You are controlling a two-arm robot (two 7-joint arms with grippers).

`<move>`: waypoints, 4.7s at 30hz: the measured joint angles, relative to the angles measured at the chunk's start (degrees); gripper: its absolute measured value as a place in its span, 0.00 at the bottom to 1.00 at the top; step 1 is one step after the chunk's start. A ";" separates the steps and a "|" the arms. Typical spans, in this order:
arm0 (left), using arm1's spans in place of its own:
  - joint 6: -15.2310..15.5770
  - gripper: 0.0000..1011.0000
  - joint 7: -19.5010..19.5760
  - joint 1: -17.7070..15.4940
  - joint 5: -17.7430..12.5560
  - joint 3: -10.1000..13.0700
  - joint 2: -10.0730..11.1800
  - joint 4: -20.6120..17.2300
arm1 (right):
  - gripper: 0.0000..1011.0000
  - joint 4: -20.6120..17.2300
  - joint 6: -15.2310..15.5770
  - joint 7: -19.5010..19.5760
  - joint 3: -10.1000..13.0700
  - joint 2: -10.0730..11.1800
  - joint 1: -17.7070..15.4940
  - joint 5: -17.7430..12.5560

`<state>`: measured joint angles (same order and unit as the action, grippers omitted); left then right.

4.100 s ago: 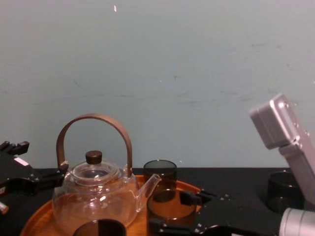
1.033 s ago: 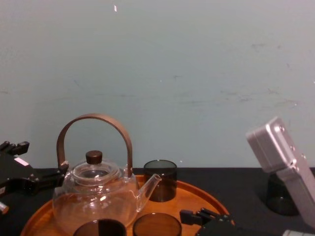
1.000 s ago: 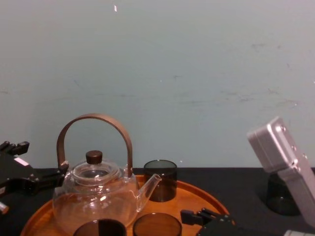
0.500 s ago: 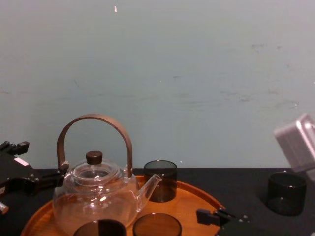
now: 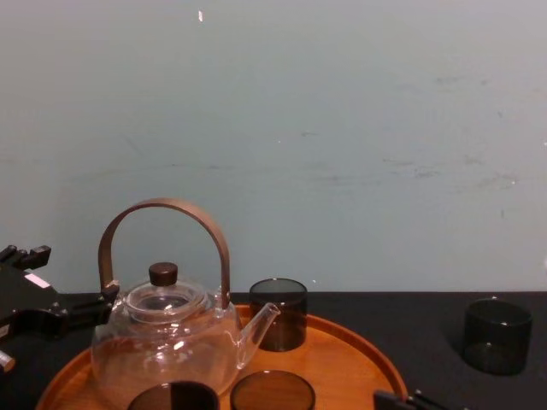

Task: Pick up the glass from the table and place it on the tray.

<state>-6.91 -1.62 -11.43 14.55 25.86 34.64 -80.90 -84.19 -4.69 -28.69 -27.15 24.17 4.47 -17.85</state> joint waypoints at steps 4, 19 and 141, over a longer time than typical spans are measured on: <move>0.00 1.00 0.00 0.00 0.00 0.00 0.00 0.00 | 0.99 -0.10 -0.13 0.68 0.48 0.02 -0.55 0.08; 0.00 1.00 0.00 0.00 0.00 0.00 0.00 0.00 | 0.99 -1.94 0.58 3.48 3.04 0.73 -1.73 2.02; 0.00 1.00 0.00 0.00 0.00 0.00 0.00 0.00 | 0.89 37.65 -0.07 0.96 11.81 -6.49 25.36 1.78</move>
<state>-6.91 -1.62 -11.43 14.55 25.86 34.65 -80.90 -46.54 -4.76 -27.74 -15.34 17.68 29.83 -16.07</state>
